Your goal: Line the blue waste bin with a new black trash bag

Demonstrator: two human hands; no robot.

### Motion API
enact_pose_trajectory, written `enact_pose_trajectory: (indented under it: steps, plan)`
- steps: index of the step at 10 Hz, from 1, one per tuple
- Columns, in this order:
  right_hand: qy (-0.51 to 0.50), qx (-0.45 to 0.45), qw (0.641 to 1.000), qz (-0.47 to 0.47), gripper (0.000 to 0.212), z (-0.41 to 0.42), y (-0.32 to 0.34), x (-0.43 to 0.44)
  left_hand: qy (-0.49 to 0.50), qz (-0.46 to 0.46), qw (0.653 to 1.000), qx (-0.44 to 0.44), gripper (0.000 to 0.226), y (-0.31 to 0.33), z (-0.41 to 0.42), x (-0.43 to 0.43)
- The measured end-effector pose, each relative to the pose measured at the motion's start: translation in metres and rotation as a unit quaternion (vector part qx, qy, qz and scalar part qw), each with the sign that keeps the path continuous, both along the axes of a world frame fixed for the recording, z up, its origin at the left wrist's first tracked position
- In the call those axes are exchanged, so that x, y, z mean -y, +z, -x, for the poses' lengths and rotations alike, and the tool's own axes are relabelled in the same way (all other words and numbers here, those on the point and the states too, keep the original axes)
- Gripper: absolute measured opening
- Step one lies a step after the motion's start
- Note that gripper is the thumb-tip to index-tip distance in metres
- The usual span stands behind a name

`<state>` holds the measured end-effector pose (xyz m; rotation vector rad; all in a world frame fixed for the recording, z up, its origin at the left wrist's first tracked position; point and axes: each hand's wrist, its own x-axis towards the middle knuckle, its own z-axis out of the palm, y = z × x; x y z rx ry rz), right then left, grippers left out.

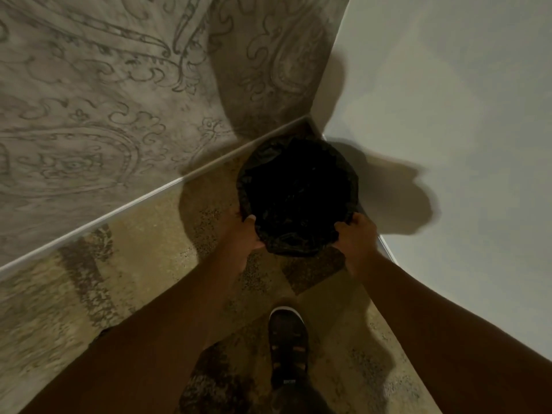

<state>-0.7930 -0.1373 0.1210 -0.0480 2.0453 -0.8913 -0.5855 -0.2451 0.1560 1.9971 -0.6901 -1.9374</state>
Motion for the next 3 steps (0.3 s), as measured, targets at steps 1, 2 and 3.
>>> enact_pose_trajectory:
  steps: [1, 2, 3]
  plan:
    - [-0.014, 0.024, 1.0, 0.01, 0.016, 0.004, -0.009, 0.002, -0.006, 0.006, 1.0, -0.011, 0.042, 0.002, -0.001, 0.002]
    - [-0.025, 0.056, 0.998, 0.002, 0.016, 0.003, 0.005, 0.008, -0.012, 0.001, 1.0, -0.008, 0.041, 0.008, -0.001, 0.005]
    - [-0.009, 0.033, 0.999, -0.022, 0.016, 0.0, 0.017, 0.004, -0.059, 0.031, 0.997, 0.05, 0.033, 0.013, -0.006, -0.002]
